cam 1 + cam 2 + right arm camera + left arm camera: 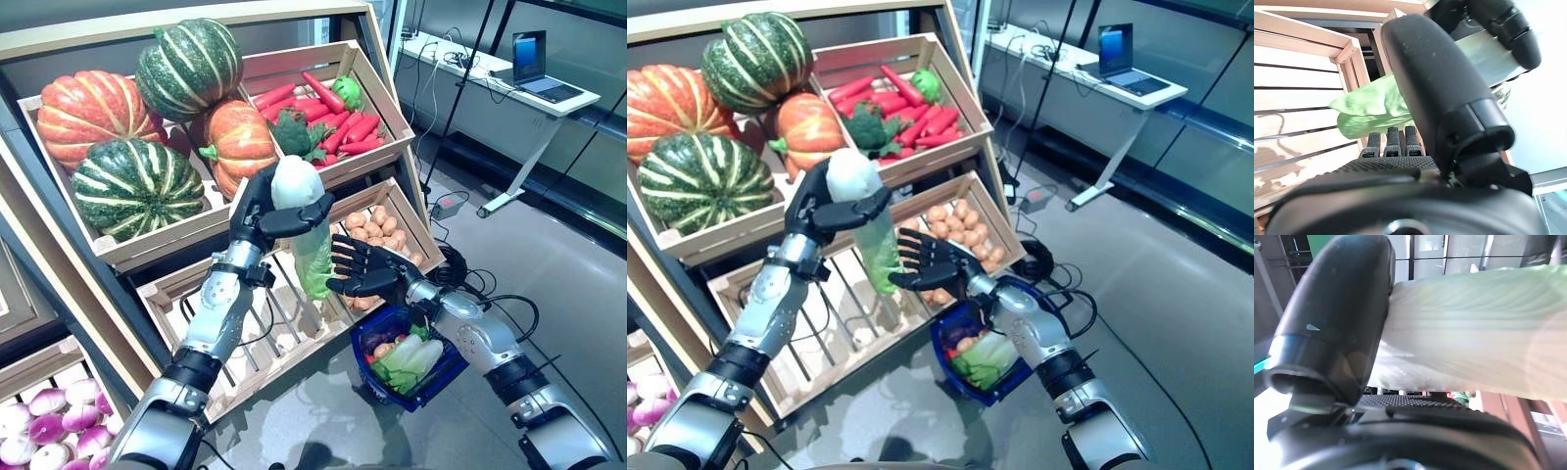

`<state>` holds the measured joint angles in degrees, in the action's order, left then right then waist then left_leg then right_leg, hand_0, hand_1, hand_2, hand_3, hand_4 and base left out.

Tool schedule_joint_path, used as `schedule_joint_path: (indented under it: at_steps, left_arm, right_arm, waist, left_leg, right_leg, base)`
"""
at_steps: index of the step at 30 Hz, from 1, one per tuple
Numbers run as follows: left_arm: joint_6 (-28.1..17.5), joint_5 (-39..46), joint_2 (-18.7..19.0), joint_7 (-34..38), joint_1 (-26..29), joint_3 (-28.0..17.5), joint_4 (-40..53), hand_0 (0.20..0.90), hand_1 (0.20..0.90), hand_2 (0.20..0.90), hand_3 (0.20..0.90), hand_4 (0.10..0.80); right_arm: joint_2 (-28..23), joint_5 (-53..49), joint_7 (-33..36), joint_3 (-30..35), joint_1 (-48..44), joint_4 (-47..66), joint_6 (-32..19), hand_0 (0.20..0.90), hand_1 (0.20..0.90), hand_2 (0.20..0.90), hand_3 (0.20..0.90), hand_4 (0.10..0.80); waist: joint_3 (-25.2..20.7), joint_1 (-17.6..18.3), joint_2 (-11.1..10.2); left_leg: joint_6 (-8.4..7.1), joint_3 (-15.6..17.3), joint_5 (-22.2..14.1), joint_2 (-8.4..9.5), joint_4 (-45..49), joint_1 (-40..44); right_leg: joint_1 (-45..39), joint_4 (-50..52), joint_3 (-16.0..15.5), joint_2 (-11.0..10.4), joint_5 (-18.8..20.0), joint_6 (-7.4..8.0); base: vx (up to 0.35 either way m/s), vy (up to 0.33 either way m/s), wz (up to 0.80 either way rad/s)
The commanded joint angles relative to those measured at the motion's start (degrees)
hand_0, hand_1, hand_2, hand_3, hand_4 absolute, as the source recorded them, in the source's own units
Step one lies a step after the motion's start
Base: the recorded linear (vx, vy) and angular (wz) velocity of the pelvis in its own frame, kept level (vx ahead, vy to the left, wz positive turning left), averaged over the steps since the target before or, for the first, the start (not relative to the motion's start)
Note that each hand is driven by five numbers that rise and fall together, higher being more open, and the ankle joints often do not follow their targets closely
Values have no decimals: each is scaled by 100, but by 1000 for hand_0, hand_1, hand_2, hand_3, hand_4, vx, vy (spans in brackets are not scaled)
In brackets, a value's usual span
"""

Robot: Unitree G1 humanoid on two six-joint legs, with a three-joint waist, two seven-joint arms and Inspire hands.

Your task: Put vegetables into the basket

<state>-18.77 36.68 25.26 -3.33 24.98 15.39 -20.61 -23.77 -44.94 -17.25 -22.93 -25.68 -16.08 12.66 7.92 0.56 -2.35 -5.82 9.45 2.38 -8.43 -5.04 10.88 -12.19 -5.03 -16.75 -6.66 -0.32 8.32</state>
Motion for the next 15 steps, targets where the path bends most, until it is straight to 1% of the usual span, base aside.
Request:
schedule_joint_path:
  at_steps: [1,4,8,15]
  left_arm:
    - [-295,-178,-95,-210,503,54,140,300,300,300,300,400]
    - [-267,-245,-122,-286,396,124,118,300,300,300,300,400]
    - [-223,-91,-205,-580,303,175,95,300,300,300,300,400]
    - [-230,100,-390,-718,353,386,229,300,300,300,300,400]
  right_arm:
    - [167,-82,3,205,-544,559,-783,900,900,900,900,800]
    - [162,-82,-16,207,-551,631,-759,900,900,900,900,800]
    - [180,-122,-131,168,-491,635,-624,900,900,900,900,800]
    - [369,-135,-125,-108,-536,447,-403,900,900,900,900,800]
  waist:
    - [-507,-68,20]
    - [-496,-78,12]
    - [-501,-85,-3]
    - [-498,-108,-9]
  left_leg:
    - [-36,23,-148,-24,4,-98]
    - [-30,17,-152,-22,4,-87]
    - [-29,11,-164,-23,4,-70]
    - [-18,-8,-162,-22,4,-63]
  right_leg:
    - [43,8,-52,-197,181,-167]
    - [30,3,-41,-195,185,-168]
    - [22,3,-30,-195,185,-167]
    - [16,3,-17,-193,190,-178]
  base:
    - [0,0,0]
    - [36,0,0]
    - [53,-5,2]
    - [43,-5,1]
